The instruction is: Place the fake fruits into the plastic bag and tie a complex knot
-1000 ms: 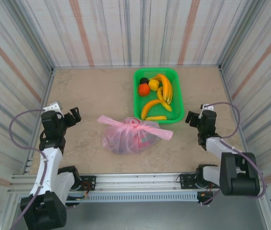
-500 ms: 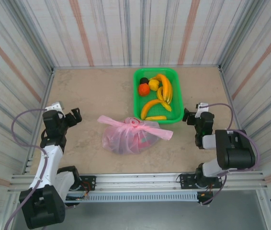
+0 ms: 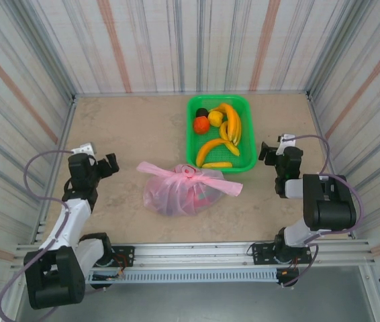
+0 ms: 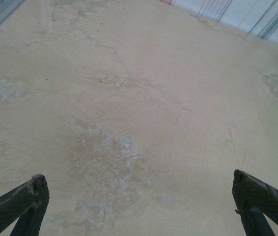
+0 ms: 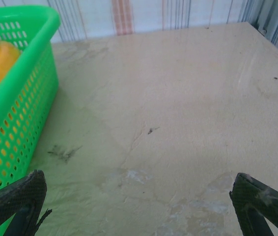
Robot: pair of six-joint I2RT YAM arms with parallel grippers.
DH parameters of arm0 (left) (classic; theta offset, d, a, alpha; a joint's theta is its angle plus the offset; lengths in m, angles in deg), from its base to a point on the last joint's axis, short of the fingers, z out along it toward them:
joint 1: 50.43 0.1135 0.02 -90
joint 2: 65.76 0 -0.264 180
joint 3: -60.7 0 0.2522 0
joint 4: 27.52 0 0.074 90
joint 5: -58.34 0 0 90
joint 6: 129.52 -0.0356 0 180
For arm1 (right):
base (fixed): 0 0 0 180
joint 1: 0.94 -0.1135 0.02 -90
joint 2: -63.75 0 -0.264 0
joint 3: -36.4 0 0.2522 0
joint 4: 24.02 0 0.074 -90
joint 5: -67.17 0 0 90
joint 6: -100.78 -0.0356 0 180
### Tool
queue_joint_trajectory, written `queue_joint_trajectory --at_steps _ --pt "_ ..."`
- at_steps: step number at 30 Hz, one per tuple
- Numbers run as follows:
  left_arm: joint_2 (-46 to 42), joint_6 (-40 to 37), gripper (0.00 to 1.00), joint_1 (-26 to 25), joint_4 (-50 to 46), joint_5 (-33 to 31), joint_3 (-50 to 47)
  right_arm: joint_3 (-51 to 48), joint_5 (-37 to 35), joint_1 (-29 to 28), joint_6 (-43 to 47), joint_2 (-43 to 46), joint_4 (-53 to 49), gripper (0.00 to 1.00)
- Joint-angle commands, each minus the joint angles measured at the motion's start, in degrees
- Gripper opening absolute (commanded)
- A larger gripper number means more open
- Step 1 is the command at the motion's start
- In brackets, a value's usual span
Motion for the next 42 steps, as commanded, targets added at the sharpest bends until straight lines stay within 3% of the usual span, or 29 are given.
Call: queue_joint_trajectory --at_steps 1,9,23,28,34,42 --pt "2.7 -5.0 0.99 -2.5 6.4 -5.0 -1.1 0.0 -0.7 0.0 -1.3 -0.1 -2.9 0.99" --pt "9.3 -9.5 0.99 -4.0 21.8 -6.3 -5.2 0.1 -1.7 -0.7 -0.8 -0.2 -3.1 0.99" --pt "23.1 -15.3 0.99 -4.2 48.5 1.9 -9.7 0.2 -1.6 -0.8 -0.8 -0.2 -3.0 0.99" --pt "31.9 -16.1 0.99 -4.4 63.5 3.6 -12.3 0.2 -1.6 -0.8 -0.7 -0.2 -3.1 0.99" --pt "30.7 -15.2 0.99 -4.3 39.6 1.5 -1.1 0.2 -1.6 -0.7 -0.7 -0.2 -3.1 0.99" --pt "30.5 -15.8 0.99 -5.3 39.7 -0.4 -1.4 0.3 -1.5 -0.6 -0.8 -0.2 -3.1 0.99"
